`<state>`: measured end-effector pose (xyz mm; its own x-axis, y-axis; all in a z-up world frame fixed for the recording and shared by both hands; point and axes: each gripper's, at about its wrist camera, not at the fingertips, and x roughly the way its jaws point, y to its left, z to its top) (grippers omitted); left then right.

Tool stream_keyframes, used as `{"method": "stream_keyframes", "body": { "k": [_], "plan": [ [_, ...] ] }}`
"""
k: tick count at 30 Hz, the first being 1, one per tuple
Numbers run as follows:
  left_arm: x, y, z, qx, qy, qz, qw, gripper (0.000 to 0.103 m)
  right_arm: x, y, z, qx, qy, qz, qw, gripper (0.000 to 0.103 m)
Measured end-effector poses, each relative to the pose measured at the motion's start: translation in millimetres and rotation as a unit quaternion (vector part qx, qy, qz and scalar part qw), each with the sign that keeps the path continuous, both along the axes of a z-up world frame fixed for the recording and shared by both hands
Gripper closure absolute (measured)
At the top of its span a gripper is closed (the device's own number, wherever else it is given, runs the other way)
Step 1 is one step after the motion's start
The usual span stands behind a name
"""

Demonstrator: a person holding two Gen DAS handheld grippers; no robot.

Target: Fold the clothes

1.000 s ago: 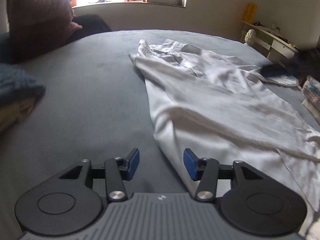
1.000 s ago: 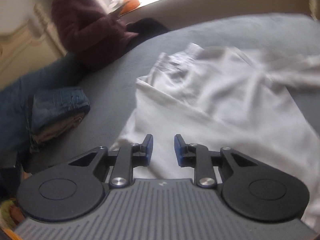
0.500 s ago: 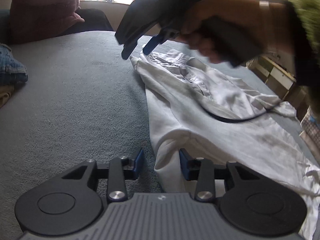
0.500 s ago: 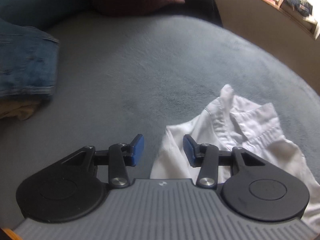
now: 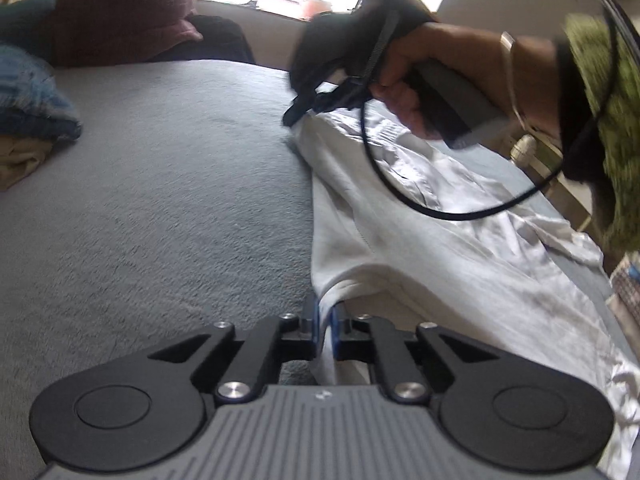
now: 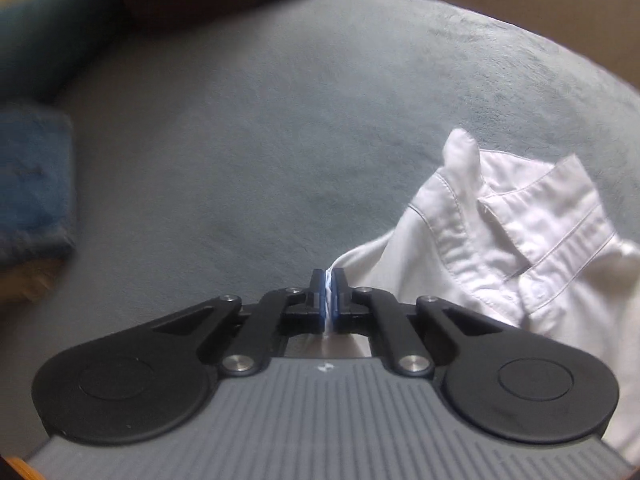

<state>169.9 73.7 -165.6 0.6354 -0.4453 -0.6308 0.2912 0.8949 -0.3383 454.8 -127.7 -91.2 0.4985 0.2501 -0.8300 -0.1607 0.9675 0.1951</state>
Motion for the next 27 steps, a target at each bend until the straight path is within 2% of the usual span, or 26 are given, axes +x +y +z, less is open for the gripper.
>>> {"method": "stream_keyframes", "body": {
  "k": [2,5,9,17,21,23,27],
  "plan": [
    [-3.7,0.9,-0.6,-0.006,0.004,0.011,0.9999,0.099,-6.7,-22.4,3.5,0.079,-0.024,-0.028,0.996,0.102],
    [-8.7,0.7,-0.6,-0.014,0.009,0.027,0.9995,0.100,-17.8,-48.7,-3.3,0.167,-0.048,-0.064,0.983,0.102],
    [-13.3,2.0,1.2,-0.027,0.017,0.045,0.9985,0.100,-21.7,-70.0,-18.5,0.230,-0.057,-0.101,0.966,0.102],
    [-24.1,6.3,1.1,-0.047,0.027,0.074,0.9957,0.100,-18.6,-82.5,-37.9,0.250,-0.069,-0.142,0.955,0.102],
    [-22.9,6.8,-0.1,-0.052,0.033,0.079,0.9950,0.100,-11.7,-80.8,-40.1,0.219,-0.056,-0.133,0.965,0.098],
    [-13.2,8.1,-4.3,-0.054,0.035,0.080,0.9947,0.100,-10.7,-83.4,-36.7,0.222,-0.053,-0.130,0.965,0.097],
    [-8.1,9.5,-6.2,-0.056,0.038,0.084,0.9942,0.100,-19.1,-94.4,-20.6,0.221,-0.078,-0.131,0.963,0.085]
  ]
}}
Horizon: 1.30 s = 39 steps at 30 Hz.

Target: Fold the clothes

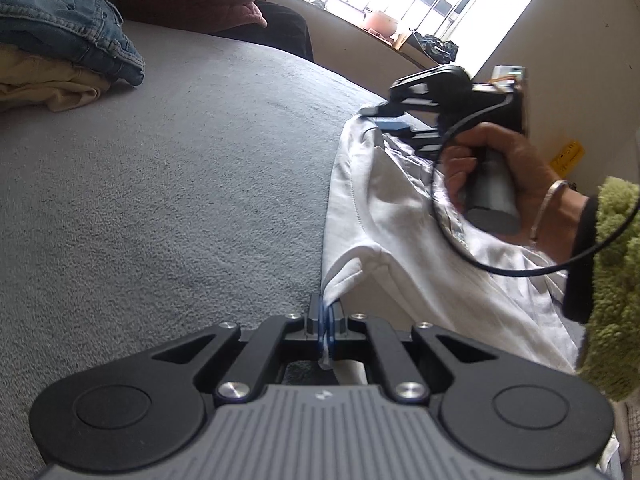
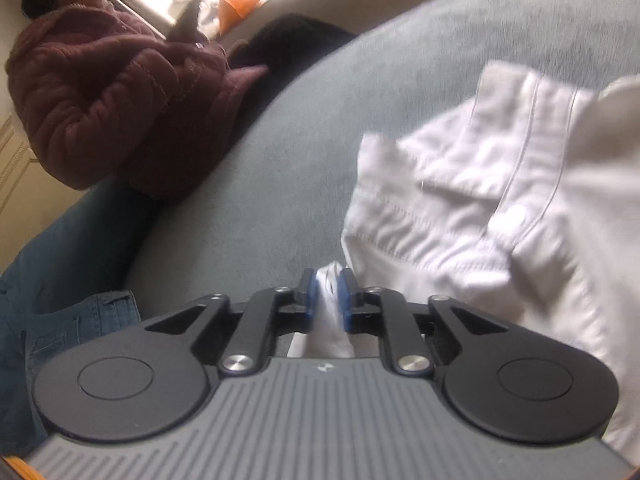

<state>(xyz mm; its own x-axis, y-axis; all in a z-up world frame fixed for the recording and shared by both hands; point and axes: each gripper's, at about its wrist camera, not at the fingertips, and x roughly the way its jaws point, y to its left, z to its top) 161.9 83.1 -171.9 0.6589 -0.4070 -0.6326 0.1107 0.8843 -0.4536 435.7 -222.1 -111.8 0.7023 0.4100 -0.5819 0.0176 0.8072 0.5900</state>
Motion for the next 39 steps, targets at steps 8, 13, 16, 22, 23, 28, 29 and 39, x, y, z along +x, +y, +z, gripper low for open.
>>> {"method": "stream_keyframes", "body": {
  "k": [8,13,16,22,23,28,29,39],
  "plan": [
    [-0.3,6.0,1.0,-0.018,0.006,0.004,0.9998,0.096,-33.5,-19.7,31.5,-0.046,-0.006,0.053,0.997,0.079],
    [-12.9,23.4,15.6,-0.021,-0.033,0.004,0.9992,0.078,-69.4,-11.0,33.5,-0.114,-0.010,0.086,0.990,0.079],
    [-16.4,23.7,31.9,-0.015,-0.076,-0.005,0.9970,0.064,-89.3,-7.3,35.0,-0.121,-0.023,0.095,0.988,0.080],
    [30.8,-14.2,39.9,0.012,-0.062,-0.049,0.9968,0.041,-105.5,4.8,32.8,-0.143,-0.030,0.111,0.983,0.083],
    [38.9,-19.1,36.1,0.026,-0.053,-0.042,0.9974,0.043,-106.0,9.1,32.0,-0.152,-0.029,0.115,0.981,0.083],
    [60.5,-22.0,11.2,0.054,-0.005,-0.004,0.9985,0.064,-101.8,30.1,28.3,-0.188,-0.033,0.136,0.972,0.085],
    [59.1,-21.8,10.2,0.057,-0.010,-0.002,0.9983,0.065,-99.2,33.4,27.0,-0.192,-0.034,0.138,0.971,0.085],
    [54.9,-21.5,5.9,0.050,-0.017,0.010,0.9986,0.065,-72.0,35.5,6.2,-0.202,-0.002,0.126,0.971,0.084]
  ]
}}
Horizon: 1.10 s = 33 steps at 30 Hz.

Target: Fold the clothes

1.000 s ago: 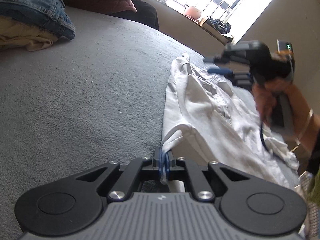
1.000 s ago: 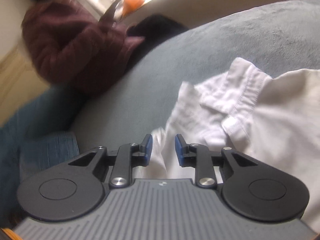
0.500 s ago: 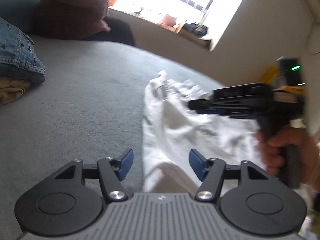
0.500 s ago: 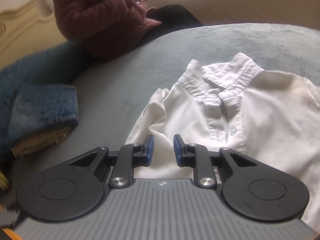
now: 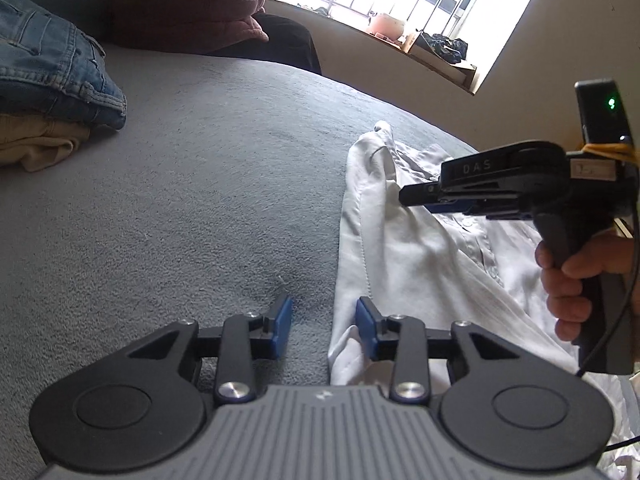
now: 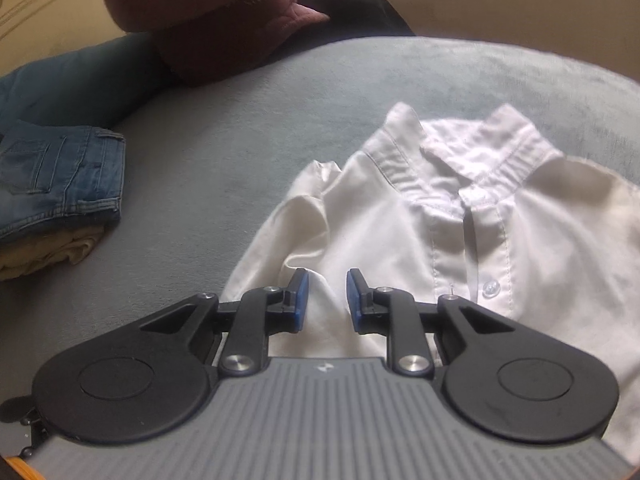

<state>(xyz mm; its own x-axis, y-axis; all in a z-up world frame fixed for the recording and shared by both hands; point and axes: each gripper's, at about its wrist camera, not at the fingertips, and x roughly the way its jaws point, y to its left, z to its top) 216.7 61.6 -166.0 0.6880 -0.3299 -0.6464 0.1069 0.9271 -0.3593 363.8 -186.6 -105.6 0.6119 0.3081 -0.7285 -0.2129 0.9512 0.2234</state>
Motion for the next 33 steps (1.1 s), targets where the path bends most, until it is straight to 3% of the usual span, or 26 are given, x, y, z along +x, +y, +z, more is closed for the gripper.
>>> {"method": "stream_keyframes", "body": {
  "k": [4,8,11,14,16,22,26,29,33],
  "plan": [
    [-2.3,0.5,-0.9,0.001,-0.004,-0.001,1.0000,0.065,0.7,-5.9,-11.8,-0.034,0.007,-0.037,0.999,0.090],
    [-2.3,2.8,-1.7,-0.004,-0.005,0.000,1.0000,0.065,-17.1,-11.7,7.8,-0.015,-0.052,-0.053,0.997,0.090],
    [-2.0,3.7,-2.6,-0.005,-0.009,0.001,0.9999,0.065,-32.2,-2.9,24.5,0.005,-0.092,0.000,0.996,0.090],
    [-2.6,3.4,-3.2,-0.002,-0.013,0.002,0.9999,0.065,-28.7,17.2,17.3,-0.015,-0.066,0.059,0.996,0.090],
    [-3.4,2.9,-3.4,0.002,-0.016,0.000,0.9999,0.065,-17.8,27.3,3.0,-0.045,-0.045,0.064,0.996,0.090],
    [-6.9,0.6,-3.5,0.011,-0.025,-0.004,0.9996,0.065,24.8,15.5,-21.5,0.003,-0.026,-0.016,1.000,0.090],
    [-8.9,0.1,-4.9,0.011,-0.030,-0.004,0.9995,0.065,35.3,7.2,-19.9,0.000,-0.030,-0.063,0.998,0.091],
    [-9.2,1.8,-6.4,0.005,-0.032,-0.003,0.9995,0.065,26.7,-2.0,-4.8,0.008,-0.060,-0.087,0.994,0.089],
    [-9.0,4.1,-7.6,-0.009,-0.032,-0.001,0.9994,0.066,7.0,0.0,18.5,0.037,-0.081,-0.042,0.995,0.088]
  ]
}}
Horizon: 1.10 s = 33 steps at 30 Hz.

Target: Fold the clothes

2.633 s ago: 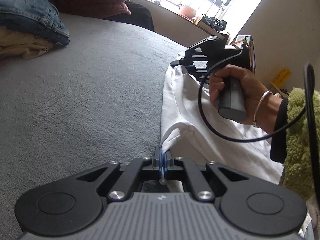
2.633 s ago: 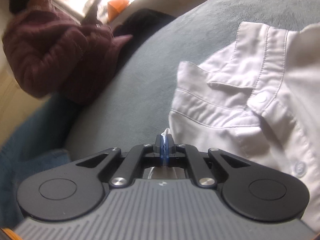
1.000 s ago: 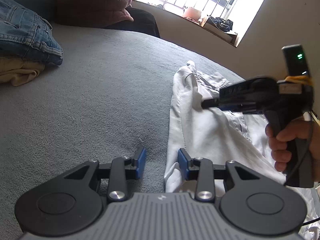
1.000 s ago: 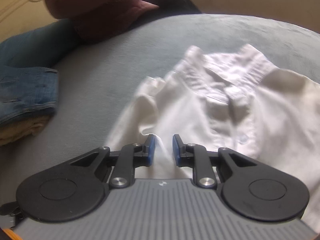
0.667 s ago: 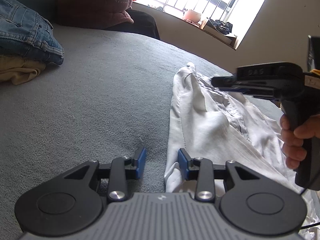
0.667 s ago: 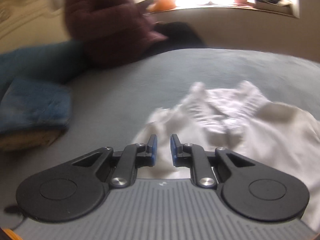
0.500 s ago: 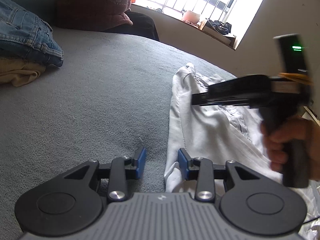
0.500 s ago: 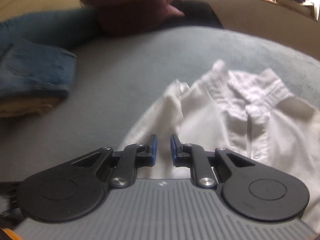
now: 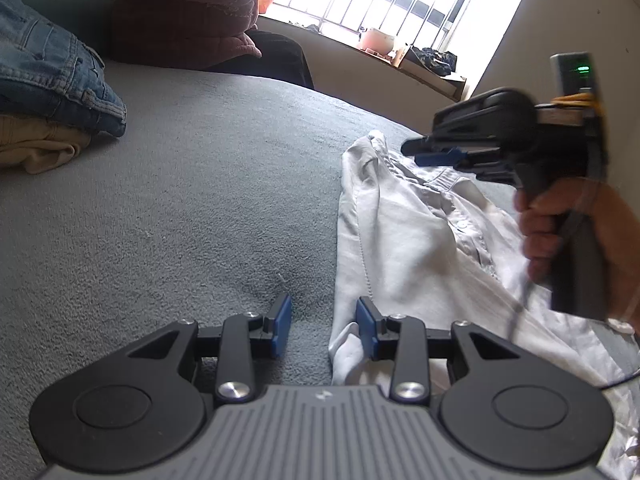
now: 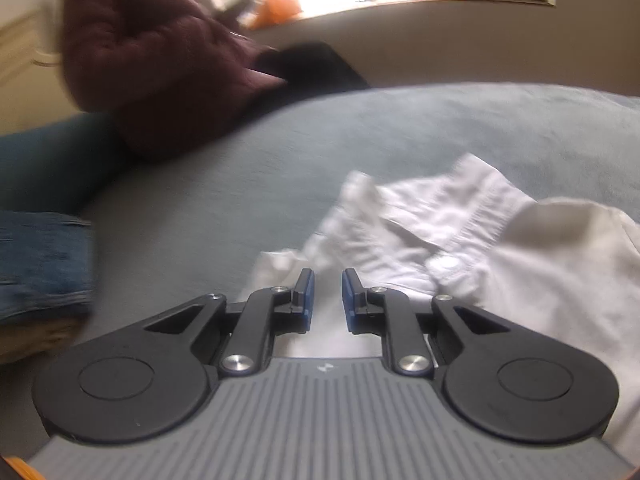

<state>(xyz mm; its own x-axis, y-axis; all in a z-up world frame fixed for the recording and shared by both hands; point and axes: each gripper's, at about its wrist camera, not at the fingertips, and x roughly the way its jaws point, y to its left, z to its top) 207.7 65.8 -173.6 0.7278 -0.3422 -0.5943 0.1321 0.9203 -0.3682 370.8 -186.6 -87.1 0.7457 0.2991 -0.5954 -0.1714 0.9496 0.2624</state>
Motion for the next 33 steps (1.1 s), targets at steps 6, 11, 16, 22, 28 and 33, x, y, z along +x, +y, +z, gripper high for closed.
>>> {"method": "stream_keyframes", "body": {
  "k": [6,11,16,22,28,33],
  "plan": [
    [-0.2,8.5,-2.7,-0.039,0.002,0.005,0.9992,0.065,8.1,12.7,-1.4,-0.029,0.025,0.022,0.999,0.088],
    [-4.0,7.5,-6.7,-0.040,-0.015,0.005,0.9991,0.064,44.4,-18.3,-6.5,0.067,0.065,-0.063,0.994,0.087],
    [-6.3,7.7,-10.1,-0.047,-0.026,0.005,0.9986,0.062,84.7,-7.1,9.9,0.085,0.099,-0.054,0.990,0.083],
    [-7.6,11.0,-14.6,-0.062,-0.036,0.003,0.9974,0.061,132.9,18.4,7.5,0.052,0.194,-0.057,0.978,0.074],
    [-8.8,12.9,-17.9,-0.072,-0.044,0.002,0.9965,0.060,148.9,28.4,-0.4,0.023,0.262,-0.070,0.962,0.070],
    [-10.3,14.3,-19.7,-0.078,-0.048,0.001,0.9958,0.060,152.0,33.4,-2.9,0.014,0.290,-0.076,0.954,0.068]
  ]
}}
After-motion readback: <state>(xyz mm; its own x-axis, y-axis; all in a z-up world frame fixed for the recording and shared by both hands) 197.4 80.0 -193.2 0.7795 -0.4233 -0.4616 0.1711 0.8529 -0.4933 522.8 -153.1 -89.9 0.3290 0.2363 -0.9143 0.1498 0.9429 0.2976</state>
